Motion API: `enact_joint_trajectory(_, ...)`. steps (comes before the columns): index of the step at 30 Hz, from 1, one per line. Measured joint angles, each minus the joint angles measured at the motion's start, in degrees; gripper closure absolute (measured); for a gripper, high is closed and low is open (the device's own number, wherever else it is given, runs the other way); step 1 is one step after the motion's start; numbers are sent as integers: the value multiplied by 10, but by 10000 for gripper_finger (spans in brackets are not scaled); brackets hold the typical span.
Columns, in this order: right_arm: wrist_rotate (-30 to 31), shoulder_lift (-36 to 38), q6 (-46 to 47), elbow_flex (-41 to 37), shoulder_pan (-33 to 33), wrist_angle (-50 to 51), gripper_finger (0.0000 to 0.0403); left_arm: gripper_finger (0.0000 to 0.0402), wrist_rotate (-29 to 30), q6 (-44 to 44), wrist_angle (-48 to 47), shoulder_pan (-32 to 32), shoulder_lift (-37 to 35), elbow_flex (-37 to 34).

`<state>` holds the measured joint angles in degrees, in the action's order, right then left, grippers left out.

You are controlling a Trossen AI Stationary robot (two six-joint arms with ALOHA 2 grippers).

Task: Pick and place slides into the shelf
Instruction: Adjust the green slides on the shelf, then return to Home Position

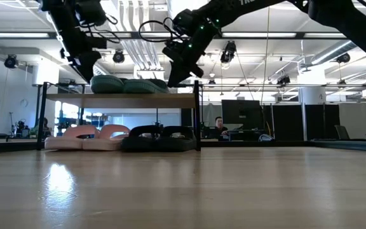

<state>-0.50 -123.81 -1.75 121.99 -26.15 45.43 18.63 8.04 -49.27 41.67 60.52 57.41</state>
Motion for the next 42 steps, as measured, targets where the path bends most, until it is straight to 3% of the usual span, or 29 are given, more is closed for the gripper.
enact_joint_trajectory(12,-1,0,-4,0,0,-10,390,334,14,33,49,0,54,3)
enact_joint_trajectory(26,1,1,0,-2,0,-13,390,334,29,28,6,0,-58,21)
enact_joint_trajectory(28,1,3,3,3,3,-5,390,334,-14,26,7,0,-85,21)
enact_joint_trajectory(33,0,10,25,31,23,72,390,334,-196,-43,39,0,-132,8)
enact_joint_trajectory(37,-5,17,49,35,50,148,390,334,-251,-95,58,-1,-145,-3)
enact_joint_trajectory(42,-84,34,70,35,91,151,390,334,-352,-146,123,-2,-160,-32)
